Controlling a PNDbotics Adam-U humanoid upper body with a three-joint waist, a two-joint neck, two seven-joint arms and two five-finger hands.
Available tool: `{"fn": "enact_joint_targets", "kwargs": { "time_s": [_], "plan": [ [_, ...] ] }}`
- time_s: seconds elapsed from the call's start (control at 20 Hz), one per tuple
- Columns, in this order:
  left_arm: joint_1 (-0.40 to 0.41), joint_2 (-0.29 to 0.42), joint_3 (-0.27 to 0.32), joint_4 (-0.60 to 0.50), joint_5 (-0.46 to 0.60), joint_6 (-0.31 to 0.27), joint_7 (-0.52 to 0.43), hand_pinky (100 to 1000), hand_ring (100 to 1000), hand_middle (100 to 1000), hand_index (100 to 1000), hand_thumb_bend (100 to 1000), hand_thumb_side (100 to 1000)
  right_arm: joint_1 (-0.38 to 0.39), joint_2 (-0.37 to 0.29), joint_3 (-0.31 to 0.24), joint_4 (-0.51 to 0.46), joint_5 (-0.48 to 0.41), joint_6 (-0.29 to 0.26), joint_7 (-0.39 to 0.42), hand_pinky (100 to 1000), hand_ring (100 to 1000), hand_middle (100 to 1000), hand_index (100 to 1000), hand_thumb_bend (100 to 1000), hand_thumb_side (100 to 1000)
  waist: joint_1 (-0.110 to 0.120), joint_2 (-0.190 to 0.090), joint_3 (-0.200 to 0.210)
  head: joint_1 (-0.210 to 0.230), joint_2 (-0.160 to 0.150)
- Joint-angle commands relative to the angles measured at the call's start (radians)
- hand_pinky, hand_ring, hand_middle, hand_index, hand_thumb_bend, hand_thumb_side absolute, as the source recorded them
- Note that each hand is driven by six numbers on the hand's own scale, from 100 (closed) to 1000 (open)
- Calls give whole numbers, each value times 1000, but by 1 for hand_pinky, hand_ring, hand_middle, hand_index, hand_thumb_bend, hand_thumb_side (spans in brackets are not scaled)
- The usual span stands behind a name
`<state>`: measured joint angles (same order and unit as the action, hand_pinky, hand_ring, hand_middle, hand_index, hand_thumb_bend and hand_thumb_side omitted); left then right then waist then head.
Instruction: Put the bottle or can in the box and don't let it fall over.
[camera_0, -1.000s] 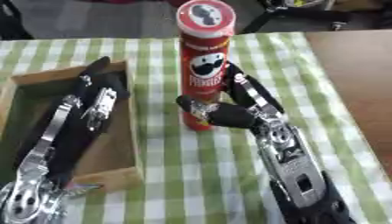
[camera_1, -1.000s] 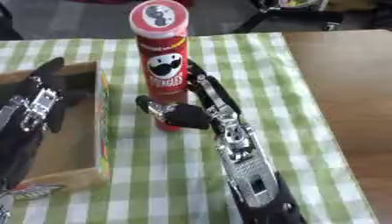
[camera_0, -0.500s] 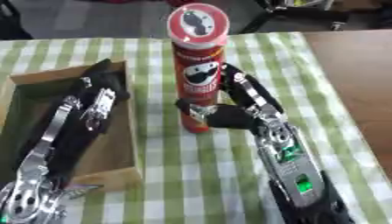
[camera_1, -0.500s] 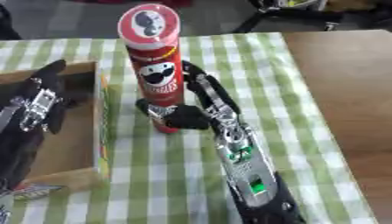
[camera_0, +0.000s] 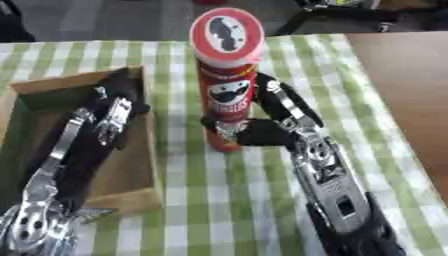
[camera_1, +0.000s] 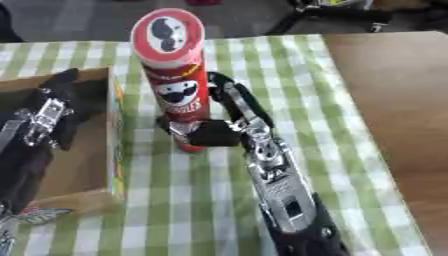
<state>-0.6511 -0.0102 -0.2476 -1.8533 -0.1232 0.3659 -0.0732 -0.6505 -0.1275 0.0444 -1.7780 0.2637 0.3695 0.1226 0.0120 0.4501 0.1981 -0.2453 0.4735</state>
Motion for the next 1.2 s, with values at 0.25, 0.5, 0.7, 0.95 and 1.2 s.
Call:
{"fn": "enact_joint_targets", "kwargs": {
  "time_s": [0.25, 0.5, 0.7, 0.95, 1.2],
  "plan": [
    [-19, -5, 10, -7, 16, 9, -5, 935, 783, 176, 954, 100, 769, -73, 80, 13, 11, 10, -11, 10, 969, 765, 813, 708, 486, 100, 16, -6, 21, -3, 5],
    [-23, -5, 13, -8, 27, 13, -4, 937, 784, 176, 945, 100, 772, -74, 85, 15, 8, -2, -16, 22, 955, 737, 794, 689, 375, 100, 15, -10, 21, -1, 10],
    [-26, -4, 15, -12, 36, 11, -2, 940, 786, 179, 952, 100, 777, -78, 88, 16, 8, -13, -16, 26, 947, 721, 784, 677, 301, 100, 14, -15, 19, 0, 15],
    [-28, -3, 17, -18, 42, 10, 1, 942, 786, 179, 947, 100, 781, -83, 94, 19, 4, -16, -22, 24, 943, 702, 771, 665, 292, 100, 14, -23, 19, -2, 17],
    [-30, -4, 19, -22, 53, 3, 6, 947, 789, 187, 947, 100, 787, -88, 100, 21, 1, -13, -31, 20, 943, 701, 771, 662, 221, 100, 12, -30, 18, -2, 22]
  ]
}}
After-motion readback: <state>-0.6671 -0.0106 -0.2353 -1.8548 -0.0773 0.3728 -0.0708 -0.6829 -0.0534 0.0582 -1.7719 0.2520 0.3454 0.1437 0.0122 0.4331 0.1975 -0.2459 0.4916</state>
